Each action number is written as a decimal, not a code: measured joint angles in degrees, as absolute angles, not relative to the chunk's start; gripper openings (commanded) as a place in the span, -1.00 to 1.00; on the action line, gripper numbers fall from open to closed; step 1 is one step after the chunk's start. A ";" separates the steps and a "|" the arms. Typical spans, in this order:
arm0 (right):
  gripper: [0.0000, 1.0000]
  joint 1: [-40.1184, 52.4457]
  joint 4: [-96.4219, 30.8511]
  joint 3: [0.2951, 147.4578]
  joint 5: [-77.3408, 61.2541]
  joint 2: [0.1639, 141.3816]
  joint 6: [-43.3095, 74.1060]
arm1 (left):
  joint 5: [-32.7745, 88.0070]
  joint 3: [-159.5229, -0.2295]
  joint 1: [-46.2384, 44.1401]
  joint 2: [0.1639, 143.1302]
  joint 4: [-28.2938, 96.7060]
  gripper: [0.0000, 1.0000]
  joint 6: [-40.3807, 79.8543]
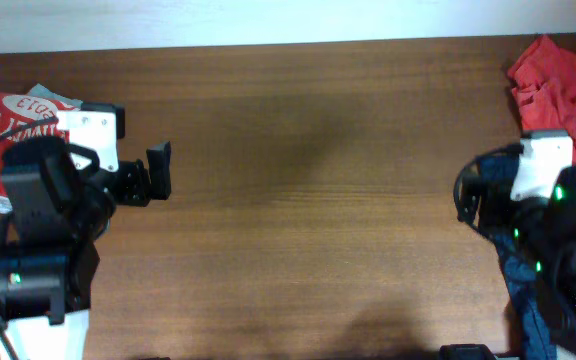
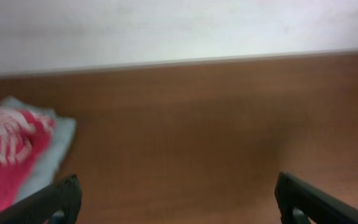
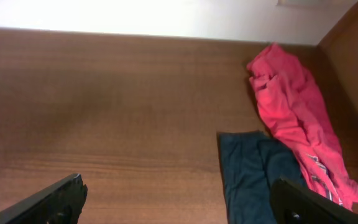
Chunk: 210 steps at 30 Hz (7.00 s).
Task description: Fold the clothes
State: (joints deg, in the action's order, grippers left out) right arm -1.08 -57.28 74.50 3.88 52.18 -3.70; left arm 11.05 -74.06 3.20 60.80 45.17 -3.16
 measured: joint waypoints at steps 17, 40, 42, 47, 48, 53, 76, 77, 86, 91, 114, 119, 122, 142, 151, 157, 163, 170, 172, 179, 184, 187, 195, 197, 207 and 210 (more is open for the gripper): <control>0.97 -1.08 -59.70 76.34 -2.85 63.88 -3.68 | 9.85 -75.94 3.20 64.40 46.59 0.98 -3.16; 0.94 -36.58 -29.54 76.82 6.00 94.45 6.74 | 9.87 -76.03 3.20 76.62 49.82 0.98 -3.16; 0.92 -37.85 -28.18 76.86 5.26 97.06 7.27 | 9.87 -76.03 3.20 76.88 49.54 0.98 -3.16; 0.77 -40.32 -26.63 76.88 2.72 106.08 8.25 | 9.87 -76.03 3.20 78.61 49.45 0.98 -3.16; 0.77 -40.32 -26.59 76.88 2.44 106.96 8.64 | 9.87 -76.03 3.20 78.98 49.45 0.98 -3.16; 0.63 -40.32 -25.41 76.88 2.28 110.19 9.06 | 9.87 -76.03 3.20 79.11 49.47 0.98 -3.16; -0.92 -40.32 -26.83 80.88 -0.69 113.80 8.47 | 9.85 -76.03 3.20 79.11 50.43 0.98 -3.16; -0.92 -40.32 -28.25 81.95 -1.39 113.36 8.21 | 9.85 -76.03 3.20 79.11 50.46 0.99 -3.16; -0.92 -36.12 -43.09 94.37 -7.79 100.99 4.54 | 9.87 -76.03 3.20 79.11 50.30 0.98 -3.16; -0.92 -30.50 -47.59 94.72 -9.47 93.06 3.99 | 10.83 -76.69 3.20 79.11 50.17 0.98 -3.16; -0.92 -14.66 -57.39 94.72 -17.39 79.90 0.16 | 11.64 -76.95 3.20 79.11 46.70 0.98 -3.16; -0.92 -2.61 -48.99 94.72 -17.65 81.03 1.10 | 11.64 -76.99 3.20 79.11 44.47 0.98 -3.16; -0.92 5.13 -42.81 94.74 -17.45 83.72 2.31 | 11.66 -77.03 3.20 79.11 43.68 0.98 -3.16; 0.36 23.09 -28.84 94.72 -11.81 91.20 9.02 | 13.06 -77.06 1.65 79.13 48.01 0.98 -5.19; 0.52 11.00 -52.56 95.72 -11.18 88.01 9.19 | 14.17 -77.47 -8.32 86.39 50.19 0.90 -9.39; 0.59 5.96 -72.79 94.04 -8.16 88.16 10.98 | 11.42 -77.47 -8.93 91.77 52.07 0.89 -9.26; 0.42 5.54 -63.42 78.54 -6.87 88.49 13.63 | 9.52 -77.52 -8.93 91.77 50.50 0.90 -8.88; 0.28 5.54 -48.95 63.29 -6.66 88.95 14.98 | 9.13 -77.56 -8.93 91.77 46.37 0.91 -5.69; 0.24 5.54 -42.15 58.94 -6.68 88.97 15.03 | 9.10 -77.58 -8.93 91.77 45.52 0.91 -5.08; 0.22 5.54 -28.16 47.57 -7.77 89.58 15.05 | 8.97 -77.58 -8.93 91.77 44.71 0.91 -4.84; -0.21 5.54 -25.76 46.00 -8.67 92.01 15.03 | 8.97 -77.58 -8.93 91.77 44.64 0.91 -4.84; -0.65 5.54 -24.43 45.93 -9.56 92.23 15.20 | 8.97 -77.58 -8.93 91.77 44.53 0.91 -4.84; -0.92 5.54 -25.74 47.53 -10.44 92.25 15.03 | 8.97 -77.58 -8.93 91.77 44.42 0.90 -4.86; -0.92 5.54 -30.28 51.90 -10.48 92.27 14.31 | 8.95 -77.58 -8.93 91.77 44.01 0.90 -4.84; -0.92 5.54 -58.50 99.42 -9.30 92.20 7.64 | 8.97 -77.80 -8.93 91.77 43.35 0.91 -4.84; -0.92 5.54 -60.73 108.68 -9.02 92.03 6.48 | 8.97 -79.33 -8.93 91.77 43.59 0.90 -4.84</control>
State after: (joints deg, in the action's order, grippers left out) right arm 5.54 -60.73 108.68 -9.02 92.03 6.48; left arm 8.97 -79.33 -8.93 91.77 43.59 -4.84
